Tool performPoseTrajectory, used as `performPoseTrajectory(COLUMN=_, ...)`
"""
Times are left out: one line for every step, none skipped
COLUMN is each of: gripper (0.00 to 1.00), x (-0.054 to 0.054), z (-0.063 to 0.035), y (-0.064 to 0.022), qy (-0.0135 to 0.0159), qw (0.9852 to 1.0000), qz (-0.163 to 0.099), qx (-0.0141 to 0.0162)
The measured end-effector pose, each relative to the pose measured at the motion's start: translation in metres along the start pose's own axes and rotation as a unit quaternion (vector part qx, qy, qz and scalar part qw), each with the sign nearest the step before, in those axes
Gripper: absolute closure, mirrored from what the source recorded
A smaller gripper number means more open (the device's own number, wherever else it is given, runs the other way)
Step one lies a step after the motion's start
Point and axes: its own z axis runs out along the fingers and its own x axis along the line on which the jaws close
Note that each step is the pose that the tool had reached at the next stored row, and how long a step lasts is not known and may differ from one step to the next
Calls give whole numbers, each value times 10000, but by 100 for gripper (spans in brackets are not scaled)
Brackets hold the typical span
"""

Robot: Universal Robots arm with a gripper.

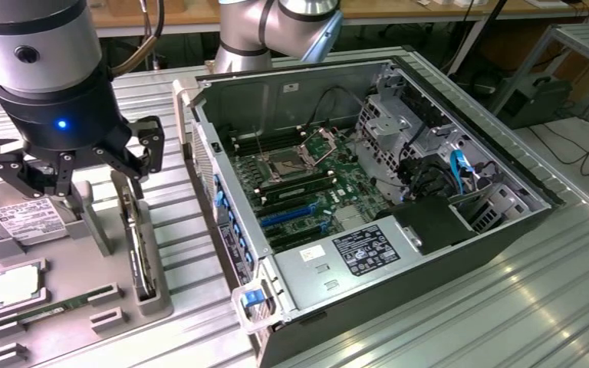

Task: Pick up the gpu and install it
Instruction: 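Pick up the gpu and move the gpu toward the slot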

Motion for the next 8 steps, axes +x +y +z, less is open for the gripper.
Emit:
performPoseTrajectory(gripper=34, x=0, z=7, y=-1, qy=2, qw=10000, qz=0, qx=0)
performPoseTrajectory(gripper=34, x=0, z=13, y=-1, qy=4, qw=10000, qz=0, qx=0)
performPoseTrajectory(gripper=34, x=0, z=20, y=-1, qy=7, qw=10000, qz=0, qx=0)
performPoseTrajectory(gripper=34, x=0, z=27, y=-2, qy=12, qw=10000, qz=1, qx=0)
performPoseTrajectory(gripper=34, x=0, z=34, y=-2, qy=18, qw=10000, qz=1, qx=0)
performPoseTrajectory(gripper=34, x=1, z=41, y=-3, qy=24, qw=10000, qz=2, qx=0)
performPoseTrajectory(gripper=34, x=1, z=48, y=-3, qy=32, qw=10000, qz=2, qx=0)
performPoseTrajectory(gripper=34, x=1, z=56, y=-4, qy=42, qw=10000, qz=3, qx=0)
